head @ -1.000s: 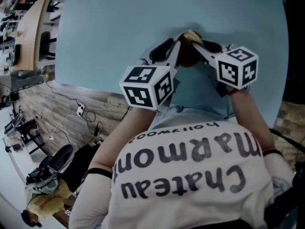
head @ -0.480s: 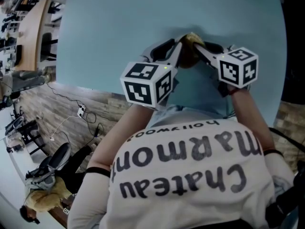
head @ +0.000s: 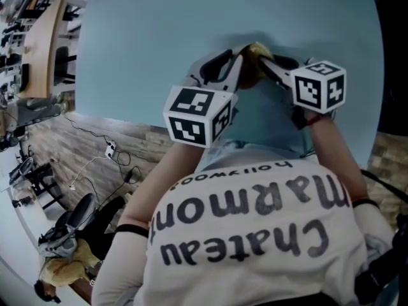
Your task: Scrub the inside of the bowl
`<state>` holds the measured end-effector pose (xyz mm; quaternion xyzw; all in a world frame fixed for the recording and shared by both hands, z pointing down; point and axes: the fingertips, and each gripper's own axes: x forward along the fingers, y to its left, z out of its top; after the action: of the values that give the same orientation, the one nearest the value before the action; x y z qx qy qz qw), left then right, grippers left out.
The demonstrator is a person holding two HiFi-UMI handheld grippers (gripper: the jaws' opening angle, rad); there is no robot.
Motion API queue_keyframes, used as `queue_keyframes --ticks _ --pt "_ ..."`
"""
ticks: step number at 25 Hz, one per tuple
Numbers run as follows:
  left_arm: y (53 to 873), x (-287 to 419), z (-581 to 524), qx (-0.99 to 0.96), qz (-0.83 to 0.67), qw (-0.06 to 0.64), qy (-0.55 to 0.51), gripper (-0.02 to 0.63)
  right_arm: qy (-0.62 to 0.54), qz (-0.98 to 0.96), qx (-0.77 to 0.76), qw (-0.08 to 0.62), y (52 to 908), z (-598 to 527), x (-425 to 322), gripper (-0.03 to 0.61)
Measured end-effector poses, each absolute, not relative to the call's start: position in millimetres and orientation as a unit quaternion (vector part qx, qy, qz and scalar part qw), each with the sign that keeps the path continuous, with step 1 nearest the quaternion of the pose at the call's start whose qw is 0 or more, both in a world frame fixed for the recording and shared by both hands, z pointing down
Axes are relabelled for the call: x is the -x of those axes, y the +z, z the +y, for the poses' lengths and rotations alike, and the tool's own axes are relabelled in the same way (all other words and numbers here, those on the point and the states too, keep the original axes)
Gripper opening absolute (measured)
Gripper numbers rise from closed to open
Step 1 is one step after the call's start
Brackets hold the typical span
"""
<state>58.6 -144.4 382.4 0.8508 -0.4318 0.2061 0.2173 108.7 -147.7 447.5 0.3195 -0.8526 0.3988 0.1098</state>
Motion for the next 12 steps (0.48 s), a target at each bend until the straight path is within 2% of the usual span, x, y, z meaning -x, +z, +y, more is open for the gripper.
queue_keyframes --ticks 7,12 --pt "383.9 -55.6 -145.0 -0.854 -0.436 0.182 0.216 0.061 0.39 -0.847 -0.335 0.135 454.8 -146.6 -113.7 0.063" --pt "383.2 -55.0 -145.8 -0.854 -0.439 0.186 0.21 0.061 0.364 -0.853 -0.336 0.165 455.7 -143.7 -115.2 0.063"
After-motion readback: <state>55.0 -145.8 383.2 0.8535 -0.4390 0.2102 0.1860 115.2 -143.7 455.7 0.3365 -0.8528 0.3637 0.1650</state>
